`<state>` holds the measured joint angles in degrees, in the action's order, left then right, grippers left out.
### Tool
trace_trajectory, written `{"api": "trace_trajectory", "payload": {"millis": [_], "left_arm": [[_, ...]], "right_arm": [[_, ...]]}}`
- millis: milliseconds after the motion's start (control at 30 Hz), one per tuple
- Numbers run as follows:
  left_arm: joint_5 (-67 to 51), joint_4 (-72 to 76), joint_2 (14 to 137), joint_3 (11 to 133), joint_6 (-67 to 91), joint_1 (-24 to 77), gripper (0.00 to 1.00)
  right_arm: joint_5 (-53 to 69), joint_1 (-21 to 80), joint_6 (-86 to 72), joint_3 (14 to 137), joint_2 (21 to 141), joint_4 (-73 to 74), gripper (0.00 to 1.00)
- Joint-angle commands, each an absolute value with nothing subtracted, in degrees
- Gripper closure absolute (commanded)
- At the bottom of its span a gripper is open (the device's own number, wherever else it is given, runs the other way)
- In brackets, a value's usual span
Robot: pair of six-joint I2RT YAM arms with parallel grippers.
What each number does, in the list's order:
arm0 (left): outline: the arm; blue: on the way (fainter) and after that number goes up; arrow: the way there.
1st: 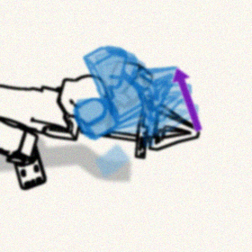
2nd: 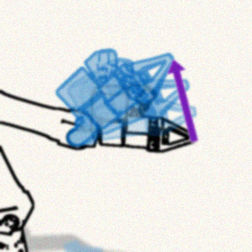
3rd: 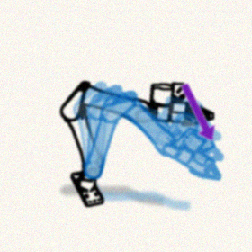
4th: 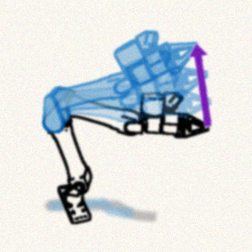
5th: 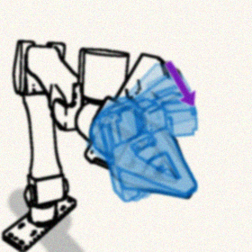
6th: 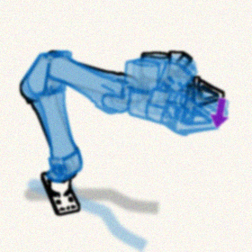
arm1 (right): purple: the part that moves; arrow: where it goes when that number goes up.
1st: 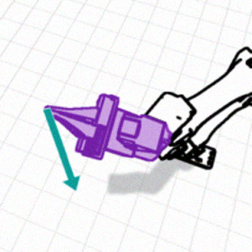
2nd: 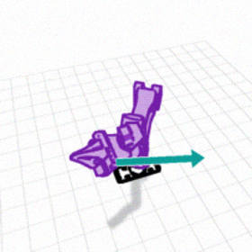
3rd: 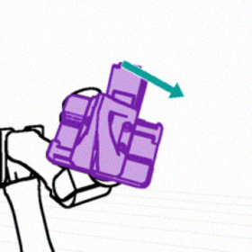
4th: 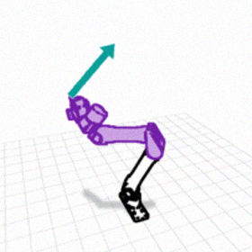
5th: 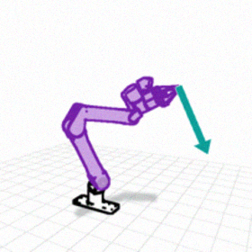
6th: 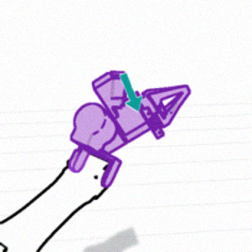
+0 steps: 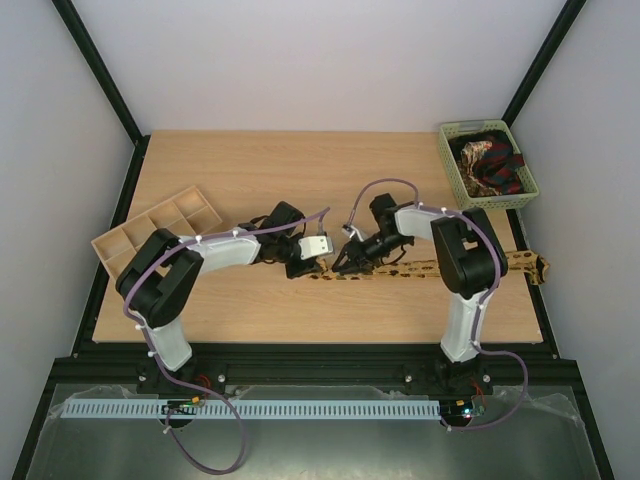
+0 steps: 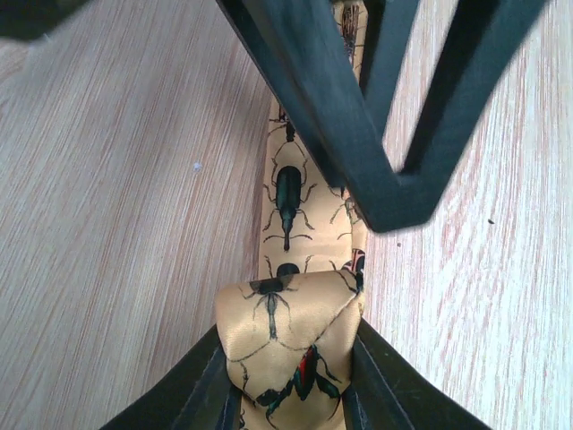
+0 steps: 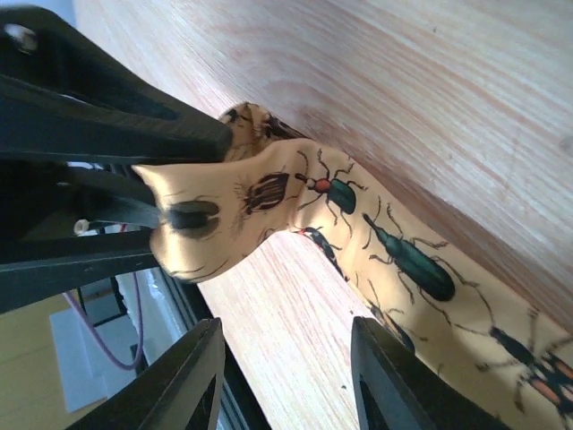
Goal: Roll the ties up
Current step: Fold the tie at the center of the board.
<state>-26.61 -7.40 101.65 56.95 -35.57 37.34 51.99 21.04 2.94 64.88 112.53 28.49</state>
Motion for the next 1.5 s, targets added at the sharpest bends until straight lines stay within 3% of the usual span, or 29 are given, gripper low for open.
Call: {"api": "trace_trajectory", "payload": {"millis": [0, 200, 500, 633, 800, 933, 967, 1100, 1200, 1367, 1467], "left_arm": [[-28.05, -8.93, 100.61, 57.17, -37.80, 38.31, 0.69], [-27.59, -9.02, 101.82, 58.18, -37.69, 39.69, 0.67], [-26.38, -8.71, 104.77, 60.38, -35.79, 40.33, 0.67], [-26.08, -8.91, 105.65, 61.15, -35.10, 40.56, 0.67], [-25.39, -9.29, 105.90, 61.52, -34.24, 40.78, 0.67], [-25.38, -9.61, 105.85, 61.47, -34.10, 40.78, 0.66], [-25.46, -9.58, 105.97, 61.45, -34.06, 40.78, 0.66], [-25.48, -9.62, 106.17, 61.52, -34.28, 40.78, 0.67], [-25.30, -9.80, 106.17, 61.44, -34.71, 40.78, 0.67], [-25.29, -9.65, 106.14, 61.35, -34.49, 40.78, 0.67], [-25.06, -9.62, 106.22, 61.63, -34.24, 40.78, 0.67]], "right_arm": [[58.16, 19.52, 1.09, 63.70, 108.88, 29.38, 0.57], [60.38, 19.63, -5.15, 62.93, 109.61, 23.05, 0.54], [59.20, 19.76, -5.78, 63.49, 113.73, 21.72, 0.57], [58.47, 19.77, -6.34, 64.71, 115.18, 20.90, 0.65], [58.19, 19.86, -5.22, 65.08, 116.10, 21.64, 0.87], [59.04, 19.86, -4.89, 64.42, 115.80, 21.50, 0.98], [59.20, 19.86, -4.90, 64.35, 115.69, 21.45, 0.97], [62.04, 19.86, -4.81, 64.36, 115.37, 21.93, 0.73], [63.60, 19.99, -5.03, 63.99, 114.84, 21.63, 0.63], [63.43, 21.33, -5.04, 64.02, 115.58, 21.10, 0.63], [62.27, 21.96, -4.63, 64.23, 116.13, 21.31, 0.76]]}}
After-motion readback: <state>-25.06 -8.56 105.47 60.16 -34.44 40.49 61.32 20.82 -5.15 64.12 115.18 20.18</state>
